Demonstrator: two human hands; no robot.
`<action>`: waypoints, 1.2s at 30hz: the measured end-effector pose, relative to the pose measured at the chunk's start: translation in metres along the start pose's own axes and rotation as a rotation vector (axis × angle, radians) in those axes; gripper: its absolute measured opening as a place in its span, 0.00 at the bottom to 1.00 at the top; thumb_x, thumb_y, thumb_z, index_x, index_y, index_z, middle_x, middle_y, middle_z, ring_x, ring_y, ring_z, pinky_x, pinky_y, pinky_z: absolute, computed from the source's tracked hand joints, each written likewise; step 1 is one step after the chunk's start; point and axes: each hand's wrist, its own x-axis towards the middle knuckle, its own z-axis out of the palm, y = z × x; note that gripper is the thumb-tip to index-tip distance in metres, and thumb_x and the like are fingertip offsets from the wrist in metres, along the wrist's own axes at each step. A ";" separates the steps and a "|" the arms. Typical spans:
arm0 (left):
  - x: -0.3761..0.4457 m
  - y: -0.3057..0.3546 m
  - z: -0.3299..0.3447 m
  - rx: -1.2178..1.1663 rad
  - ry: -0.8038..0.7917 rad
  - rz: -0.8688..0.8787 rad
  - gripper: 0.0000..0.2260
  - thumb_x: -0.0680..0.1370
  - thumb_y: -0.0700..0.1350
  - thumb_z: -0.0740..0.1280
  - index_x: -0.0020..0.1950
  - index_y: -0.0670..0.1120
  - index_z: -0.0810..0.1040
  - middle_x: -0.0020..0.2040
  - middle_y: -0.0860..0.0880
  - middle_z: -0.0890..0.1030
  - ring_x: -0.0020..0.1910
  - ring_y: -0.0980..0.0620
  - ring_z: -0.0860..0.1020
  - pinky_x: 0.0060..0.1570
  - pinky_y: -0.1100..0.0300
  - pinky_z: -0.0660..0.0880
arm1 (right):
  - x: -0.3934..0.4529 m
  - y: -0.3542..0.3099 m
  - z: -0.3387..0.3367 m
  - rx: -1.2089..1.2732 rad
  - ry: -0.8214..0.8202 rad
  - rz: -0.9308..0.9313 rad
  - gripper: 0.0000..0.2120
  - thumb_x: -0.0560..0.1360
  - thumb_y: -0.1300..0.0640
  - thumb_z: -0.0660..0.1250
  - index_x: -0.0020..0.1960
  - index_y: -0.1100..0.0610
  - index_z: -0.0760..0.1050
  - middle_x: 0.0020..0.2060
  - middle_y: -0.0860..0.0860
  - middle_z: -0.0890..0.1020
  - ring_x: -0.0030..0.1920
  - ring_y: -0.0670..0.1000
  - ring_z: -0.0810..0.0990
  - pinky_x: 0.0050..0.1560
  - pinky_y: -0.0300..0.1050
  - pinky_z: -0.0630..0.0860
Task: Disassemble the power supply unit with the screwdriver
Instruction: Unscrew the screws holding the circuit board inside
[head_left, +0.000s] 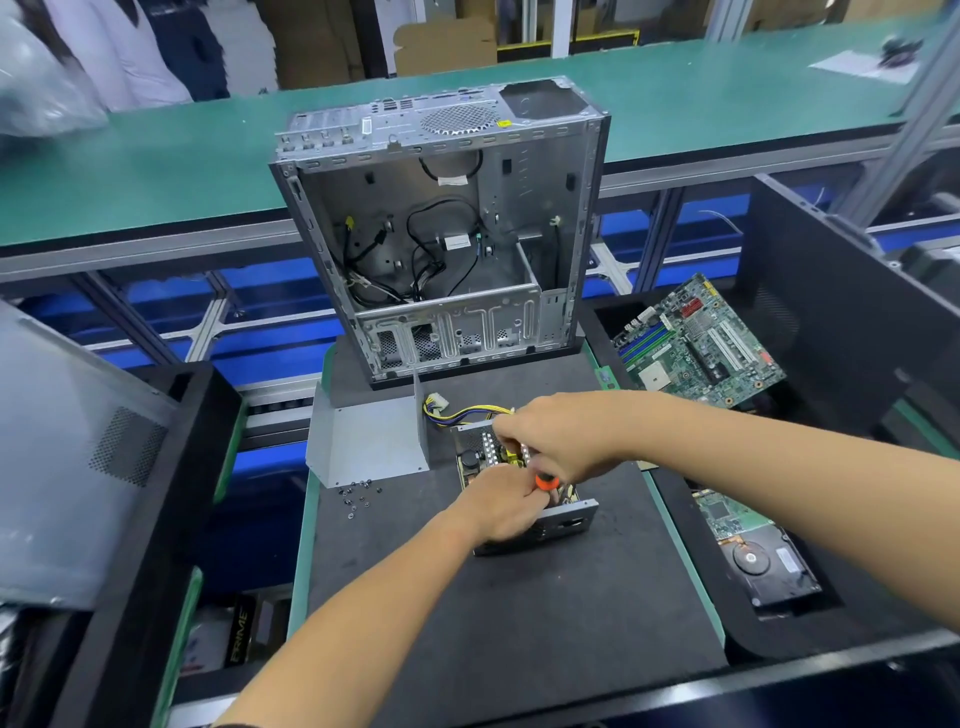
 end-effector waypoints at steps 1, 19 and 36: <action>0.000 0.000 0.000 -0.003 0.004 0.005 0.24 0.71 0.53 0.48 0.50 0.43 0.78 0.52 0.41 0.80 0.53 0.40 0.75 0.55 0.47 0.71 | -0.002 0.002 -0.002 0.041 -0.021 -0.026 0.11 0.73 0.63 0.64 0.50 0.53 0.64 0.48 0.54 0.77 0.45 0.57 0.75 0.43 0.51 0.72; 0.001 -0.001 0.002 0.015 0.023 0.000 0.24 0.75 0.55 0.48 0.52 0.44 0.80 0.52 0.40 0.80 0.54 0.39 0.75 0.54 0.48 0.71 | -0.008 0.003 -0.003 0.131 -0.032 -0.094 0.13 0.73 0.65 0.65 0.50 0.53 0.65 0.45 0.53 0.80 0.46 0.55 0.76 0.44 0.47 0.71; 0.001 0.001 0.001 0.039 0.024 0.008 0.25 0.72 0.55 0.47 0.51 0.44 0.79 0.53 0.41 0.81 0.54 0.40 0.75 0.56 0.48 0.70 | -0.013 0.005 0.001 -0.009 0.018 -0.089 0.10 0.73 0.63 0.65 0.50 0.55 0.66 0.46 0.52 0.75 0.47 0.56 0.75 0.40 0.47 0.72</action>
